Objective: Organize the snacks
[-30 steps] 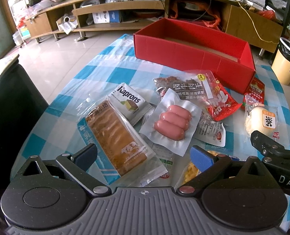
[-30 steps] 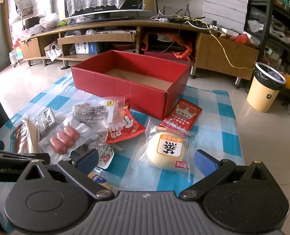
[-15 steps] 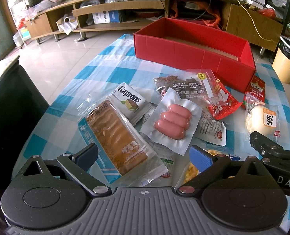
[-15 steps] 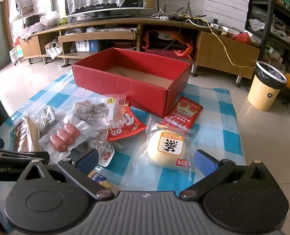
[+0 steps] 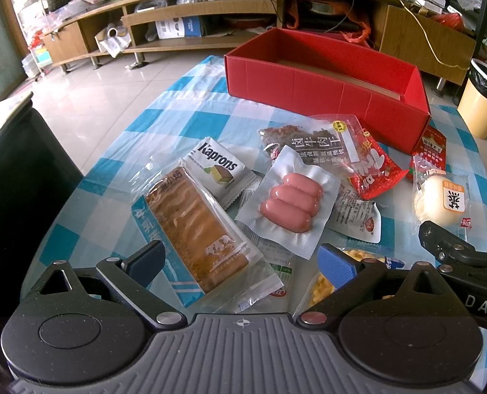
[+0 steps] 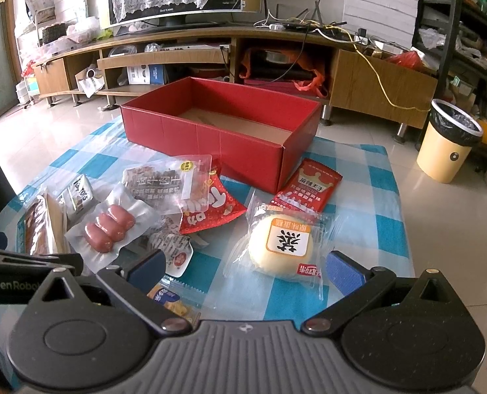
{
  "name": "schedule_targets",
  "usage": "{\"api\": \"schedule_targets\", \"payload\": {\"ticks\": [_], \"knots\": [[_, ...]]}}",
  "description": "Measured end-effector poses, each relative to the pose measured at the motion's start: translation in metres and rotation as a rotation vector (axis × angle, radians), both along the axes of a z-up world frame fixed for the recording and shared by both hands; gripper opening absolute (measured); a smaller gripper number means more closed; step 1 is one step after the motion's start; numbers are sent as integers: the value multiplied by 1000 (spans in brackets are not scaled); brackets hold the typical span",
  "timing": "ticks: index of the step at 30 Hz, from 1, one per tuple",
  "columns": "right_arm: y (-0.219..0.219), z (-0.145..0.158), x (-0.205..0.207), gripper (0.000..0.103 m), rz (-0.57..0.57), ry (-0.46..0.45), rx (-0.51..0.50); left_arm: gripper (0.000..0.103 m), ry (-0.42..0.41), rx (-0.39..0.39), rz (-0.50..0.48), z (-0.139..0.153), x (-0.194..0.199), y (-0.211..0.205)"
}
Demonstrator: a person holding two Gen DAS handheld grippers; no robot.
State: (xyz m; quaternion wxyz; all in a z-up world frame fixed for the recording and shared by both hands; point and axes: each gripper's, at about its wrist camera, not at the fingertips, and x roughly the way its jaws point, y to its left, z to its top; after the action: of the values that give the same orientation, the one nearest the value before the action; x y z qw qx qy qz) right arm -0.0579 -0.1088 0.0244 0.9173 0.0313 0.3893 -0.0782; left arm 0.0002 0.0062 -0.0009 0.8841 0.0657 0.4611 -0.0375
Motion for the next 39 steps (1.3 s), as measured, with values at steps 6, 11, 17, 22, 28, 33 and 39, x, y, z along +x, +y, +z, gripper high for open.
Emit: {"api": "schedule_targets", "payload": {"ticks": [6, 11, 17, 22, 28, 33, 39], "knots": [[0, 0, 0, 103, 0, 1, 1, 100, 0, 1, 0, 0, 0, 0], [1, -1, 0, 103, 0, 5, 3, 100, 1, 1, 0, 0, -1, 2], [1, -1, 0, 103, 0, 7, 4, 100, 1, 2, 0, 0, -1, 2], [1, -1, 0, 103, 0, 8, 5, 100, 1, 2, 0, 0, -1, 1], [-2, -3, 2, 103, 8, 27, 49, 101, -3, -27, 5, 2, -1, 10], [2, -5, 3, 103, 28, 39, 18, 102, 5, -51, 54, 5, 4, 30], [11, -12, 3, 103, 74, 83, 22, 102, 22, -70, 96, 8, 11, 48]]}}
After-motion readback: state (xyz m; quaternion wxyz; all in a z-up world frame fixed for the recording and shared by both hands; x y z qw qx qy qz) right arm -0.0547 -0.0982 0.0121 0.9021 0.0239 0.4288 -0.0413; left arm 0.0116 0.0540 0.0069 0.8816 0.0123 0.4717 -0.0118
